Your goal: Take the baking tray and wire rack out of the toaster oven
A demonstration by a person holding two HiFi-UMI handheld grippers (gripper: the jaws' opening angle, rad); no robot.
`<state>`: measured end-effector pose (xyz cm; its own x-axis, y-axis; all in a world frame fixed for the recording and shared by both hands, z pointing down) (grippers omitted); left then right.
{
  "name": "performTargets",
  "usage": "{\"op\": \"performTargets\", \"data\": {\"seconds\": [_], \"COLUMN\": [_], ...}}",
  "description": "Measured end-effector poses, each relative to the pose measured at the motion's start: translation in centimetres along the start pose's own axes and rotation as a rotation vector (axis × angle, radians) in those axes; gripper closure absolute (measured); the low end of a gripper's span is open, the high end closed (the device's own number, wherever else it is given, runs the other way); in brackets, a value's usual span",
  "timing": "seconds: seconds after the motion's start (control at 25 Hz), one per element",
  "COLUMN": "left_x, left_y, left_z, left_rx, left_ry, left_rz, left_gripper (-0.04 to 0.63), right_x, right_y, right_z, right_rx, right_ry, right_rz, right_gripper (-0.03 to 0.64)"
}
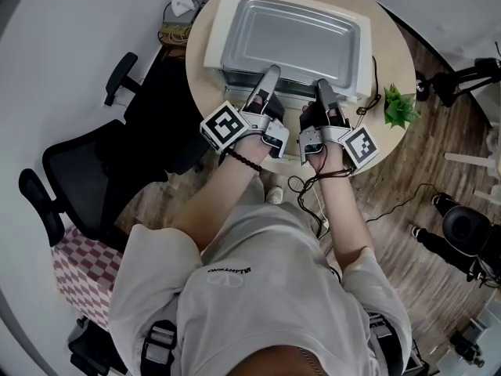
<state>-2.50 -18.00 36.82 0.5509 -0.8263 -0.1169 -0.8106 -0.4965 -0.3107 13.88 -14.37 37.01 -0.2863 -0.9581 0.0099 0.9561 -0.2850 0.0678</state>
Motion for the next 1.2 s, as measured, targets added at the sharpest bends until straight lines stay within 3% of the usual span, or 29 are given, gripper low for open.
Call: {"op": "performTargets", "data": {"seconds": [0.12, 0.32, 0.4, 0.56, 0.76, 0.84, 0.88, 1.04, 1.16, 1.2], "left_x": [-0.3, -0.7, -1.1, -2.4, -4.3, -5.2, -5.7, -7.5, -8.2, -8.4], "left_y": [-0.1, 0.0, -0.1, -0.2, -0.7, -0.8, -0.6, 0.1, 0.0, -0.1], "left_z": [0.2, 0.4, 0.4, 0.3, 0.5, 0.7, 0.7, 2.2, 4.0, 4.6], "left_rx": [0.009, -0.003, -0.001, 0.007, 0.058, 0.199, 0.308, 0.762, 0.995, 1.061], "left_ry": [0.069, 0.105, 0.108, 0.104, 0.073, 0.060, 0.064, 0.058, 0.031, 0.021], "left_rz": [-0.052, -0.081, -0.085, -0.084, -0.111, -0.148, -0.162, -0.168, -0.167, -0.164], "left_gripper": [0.399, 0.397, 0.397, 0.397, 0.397, 0.400, 0.408, 0.517, 0.563, 0.579], "right_x": [-0.1, -0.1, -0.3, -1.3, -4.0, -5.7, -6.5, -8.9, -9.9, -10.3], "right_y": [0.1, 0.3, 0.2, 0.3, -0.4, -0.7, -0.6, 0.4, 0.0, -0.3], "right_z": [0.2, 0.1, -0.1, -0.4, 1.2, 1.7, 2.0, 1.3, -1.1, -2.0], "right_rx": [-0.001, -0.016, -0.042, -0.086, -0.061, -0.131, -0.197, -0.520, -0.811, -0.922], "right_ry": [-0.008, -0.019, -0.026, -0.028, -0.036, -0.048, -0.061, -0.087, -0.051, -0.038], "right_rz": [0.007, 0.007, 0.000, 0.010, -0.033, -0.054, -0.057, -0.060, -0.046, -0.038], "right_gripper": [0.502, 0.502, 0.498, 0.388, 0.387, 0.393, 0.433, 0.559, 0.560, 0.590]}}
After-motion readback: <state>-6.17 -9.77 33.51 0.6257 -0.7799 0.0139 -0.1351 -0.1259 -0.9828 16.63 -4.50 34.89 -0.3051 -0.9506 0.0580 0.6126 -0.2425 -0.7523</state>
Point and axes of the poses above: the fingertips, and each gripper's own axes: x forward along the fingers, z to its right, y out of its top, the point moved 6 cm from there along -x, backward along the fingers, and after that the axes turned 10 degrees about x, right-handed, at the moved point
